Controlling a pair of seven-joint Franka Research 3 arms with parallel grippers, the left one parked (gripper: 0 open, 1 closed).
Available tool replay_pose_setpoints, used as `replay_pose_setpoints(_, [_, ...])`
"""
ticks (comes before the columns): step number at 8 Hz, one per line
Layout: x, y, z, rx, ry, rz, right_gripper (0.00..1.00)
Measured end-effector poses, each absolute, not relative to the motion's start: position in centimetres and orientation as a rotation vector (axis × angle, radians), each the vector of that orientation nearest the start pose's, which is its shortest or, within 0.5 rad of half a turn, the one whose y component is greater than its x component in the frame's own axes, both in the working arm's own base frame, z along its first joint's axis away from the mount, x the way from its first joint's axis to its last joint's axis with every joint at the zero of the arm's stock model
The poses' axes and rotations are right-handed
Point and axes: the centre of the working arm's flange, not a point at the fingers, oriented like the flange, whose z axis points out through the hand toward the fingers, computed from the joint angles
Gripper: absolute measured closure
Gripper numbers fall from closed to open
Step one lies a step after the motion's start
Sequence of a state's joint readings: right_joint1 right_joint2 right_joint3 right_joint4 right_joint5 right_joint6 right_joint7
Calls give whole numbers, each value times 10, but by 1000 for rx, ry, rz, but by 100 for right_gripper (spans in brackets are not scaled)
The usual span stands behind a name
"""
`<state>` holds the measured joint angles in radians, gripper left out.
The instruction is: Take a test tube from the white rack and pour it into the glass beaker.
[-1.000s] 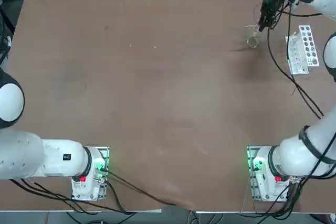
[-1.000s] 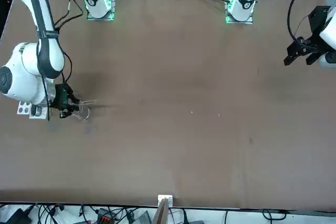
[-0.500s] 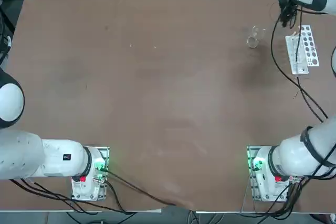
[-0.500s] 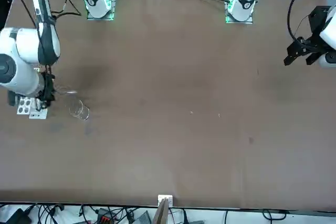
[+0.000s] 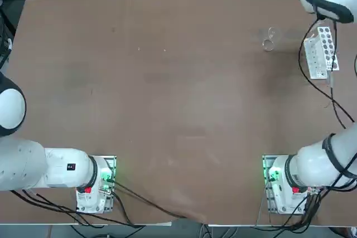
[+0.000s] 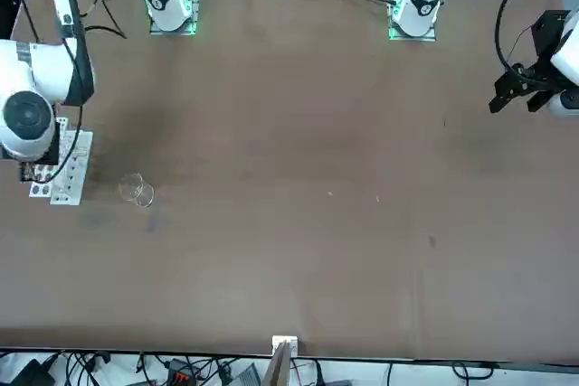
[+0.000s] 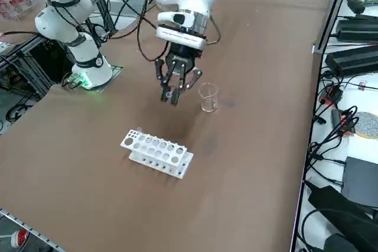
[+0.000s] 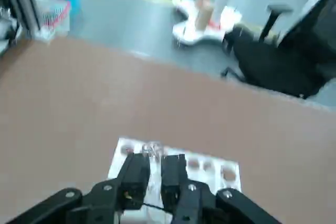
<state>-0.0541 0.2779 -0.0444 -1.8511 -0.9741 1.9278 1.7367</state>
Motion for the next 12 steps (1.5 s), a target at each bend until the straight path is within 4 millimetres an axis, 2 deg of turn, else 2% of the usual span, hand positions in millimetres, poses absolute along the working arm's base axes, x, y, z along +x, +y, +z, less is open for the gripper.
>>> replay_pose_setpoints(3, [614, -137, 346, 1604, -1385, 872, 81])
replay_pose_setpoints(7, [610, -153, 285, 1373, -1334, 1039, 81])
replay_pose_setpoints(8, [608, -155, 274, 1338, -1337, 1052, 81])
replay_pose_setpoints(12, [603, -148, 250, 1271, -1340, 1074, 81])
